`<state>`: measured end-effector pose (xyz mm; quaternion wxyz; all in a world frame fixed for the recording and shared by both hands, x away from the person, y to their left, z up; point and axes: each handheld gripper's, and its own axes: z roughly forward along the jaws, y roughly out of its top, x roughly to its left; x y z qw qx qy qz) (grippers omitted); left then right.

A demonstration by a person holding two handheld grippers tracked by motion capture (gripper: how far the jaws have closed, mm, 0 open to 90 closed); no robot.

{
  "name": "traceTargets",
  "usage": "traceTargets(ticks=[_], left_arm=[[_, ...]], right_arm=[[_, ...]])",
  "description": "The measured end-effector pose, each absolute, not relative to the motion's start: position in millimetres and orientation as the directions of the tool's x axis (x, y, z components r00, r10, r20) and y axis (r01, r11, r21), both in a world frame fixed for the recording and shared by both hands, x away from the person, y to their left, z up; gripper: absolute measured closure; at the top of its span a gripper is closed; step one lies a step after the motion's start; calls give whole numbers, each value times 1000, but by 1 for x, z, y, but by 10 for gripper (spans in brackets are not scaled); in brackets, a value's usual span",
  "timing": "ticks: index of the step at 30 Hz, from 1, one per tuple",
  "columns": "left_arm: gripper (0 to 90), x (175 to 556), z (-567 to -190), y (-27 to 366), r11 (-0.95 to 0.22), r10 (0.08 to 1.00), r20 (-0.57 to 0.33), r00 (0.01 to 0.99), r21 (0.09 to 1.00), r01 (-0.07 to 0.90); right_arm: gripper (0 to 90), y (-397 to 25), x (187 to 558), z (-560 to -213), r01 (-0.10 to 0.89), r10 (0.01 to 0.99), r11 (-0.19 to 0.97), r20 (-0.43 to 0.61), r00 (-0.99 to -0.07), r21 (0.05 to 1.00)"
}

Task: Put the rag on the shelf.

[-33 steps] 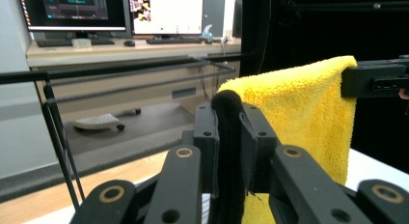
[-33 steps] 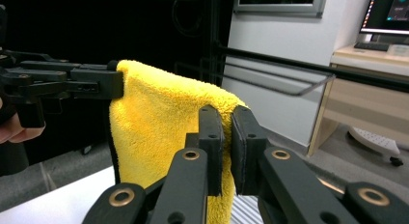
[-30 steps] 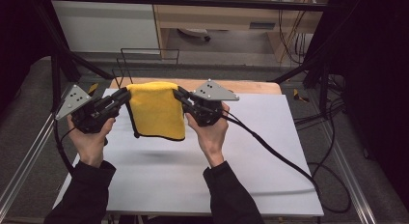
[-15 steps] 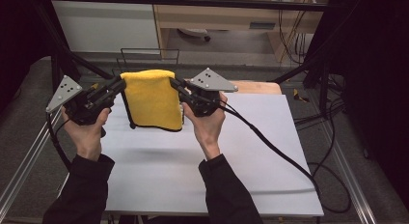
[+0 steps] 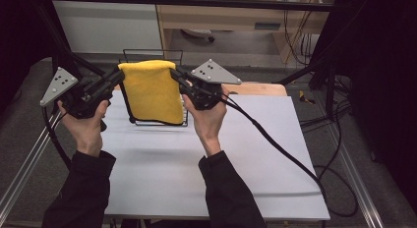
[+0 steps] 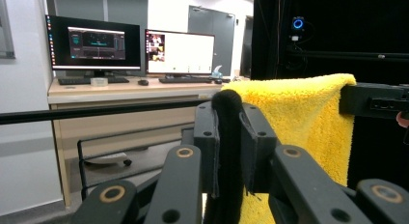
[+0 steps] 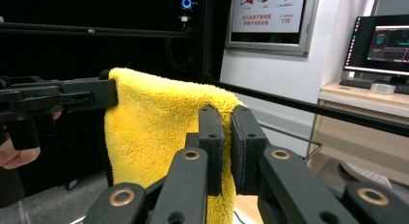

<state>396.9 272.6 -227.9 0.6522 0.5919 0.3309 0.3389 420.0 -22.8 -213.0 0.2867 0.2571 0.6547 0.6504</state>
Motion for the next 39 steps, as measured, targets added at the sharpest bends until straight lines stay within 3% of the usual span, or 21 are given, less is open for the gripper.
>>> traceTargets(ticks=[39], left_arm=[[789,415,-172,286,107,862,-11,507,981,-161]], right_arm=[[847,0,444,-158,-130,721,-31,-68,-690,991]])
